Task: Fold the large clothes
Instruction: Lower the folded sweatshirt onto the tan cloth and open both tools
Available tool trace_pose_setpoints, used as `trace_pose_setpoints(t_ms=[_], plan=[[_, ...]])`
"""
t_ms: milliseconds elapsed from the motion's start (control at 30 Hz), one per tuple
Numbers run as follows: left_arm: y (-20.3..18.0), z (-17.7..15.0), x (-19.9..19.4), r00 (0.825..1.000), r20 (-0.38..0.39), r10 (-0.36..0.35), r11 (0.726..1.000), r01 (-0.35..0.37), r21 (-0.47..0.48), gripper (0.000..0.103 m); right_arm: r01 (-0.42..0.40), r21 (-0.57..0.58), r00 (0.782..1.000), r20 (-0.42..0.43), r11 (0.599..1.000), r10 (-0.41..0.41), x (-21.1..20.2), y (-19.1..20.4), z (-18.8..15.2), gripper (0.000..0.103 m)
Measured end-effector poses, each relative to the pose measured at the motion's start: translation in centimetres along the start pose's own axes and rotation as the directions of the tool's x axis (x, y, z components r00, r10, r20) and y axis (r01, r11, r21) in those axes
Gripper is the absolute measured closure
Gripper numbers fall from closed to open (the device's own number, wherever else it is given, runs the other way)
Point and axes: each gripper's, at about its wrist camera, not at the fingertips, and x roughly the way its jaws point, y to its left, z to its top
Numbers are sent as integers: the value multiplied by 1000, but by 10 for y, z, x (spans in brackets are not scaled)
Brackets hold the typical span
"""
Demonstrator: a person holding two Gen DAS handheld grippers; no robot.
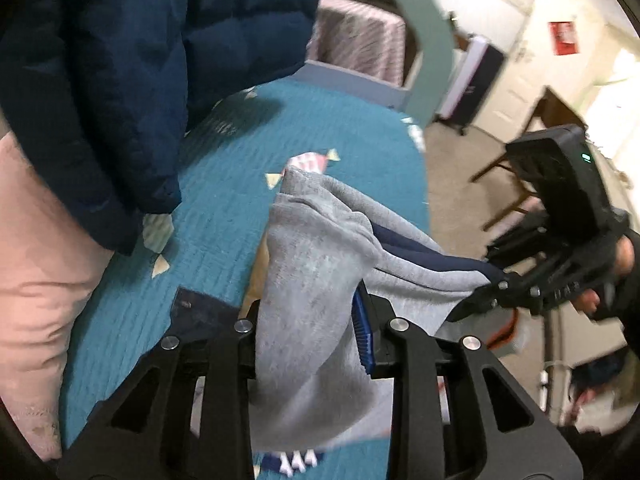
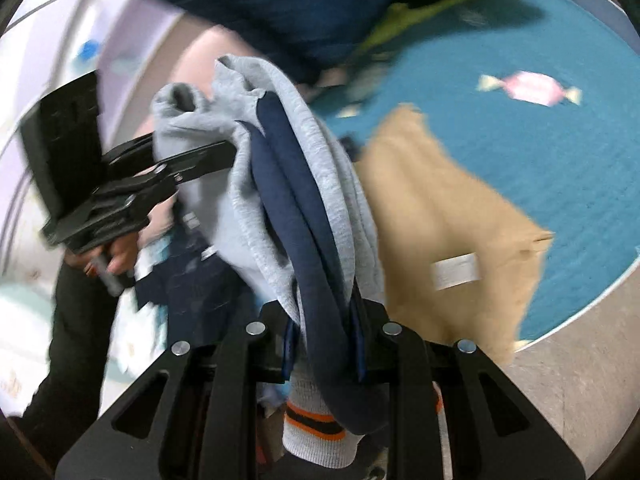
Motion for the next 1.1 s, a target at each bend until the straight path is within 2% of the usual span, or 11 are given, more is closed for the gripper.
trace_pose_setpoints(t_ms=[133,167,367,533,600,633,767,867,900,1000,1100], plan=[[4,6,25,1000,18,25,997,-24,-73,62,49,35,997,-57,998,-47,23,-38,4,83],[7,3,24,998,37,46,995,-43,-85,52,64,41,996,-58,997,-62,27,-44,4,83],[44,-24,-10,976,117,184,963,-156,-218,48,133,58,991,-34,989,-131,38,-75,-1,82],[6,-66,-28,990,125,60,997,-53,-61,48,225,-20,974,42,974,-224,37,-63,-1,72],[-7,-80,-17,996,83,-15,1000,17,-21,48,253,-29,965,74,967,-250,34,-58,-5,72],[-9,-82,-1,999,42,1,1000,0,-23,48,265,-25,962,84,964,-262,32,-57,-7,70],[18,-83,58,994,-85,63,980,-77,-182,48,336,-19,927,181,942,-327,12,-40,-13,64],[24,-77,66,995,-78,69,966,-87,-244,46,487,-104,843,317,867,-436,-8,-2,-27,60],[24,-75,68,994,-84,68,963,-87,-255,46,494,-148,838,346,857,-423,-9,14,-33,60],[16,-71,72,991,-97,96,965,-116,-236,44,421,-220,887,303,880,-348,10,37,-43,62],[17,-75,59,995,-61,76,961,-90,-263,39,435,-219,895,208,873,-394,49,28,-44,62]])
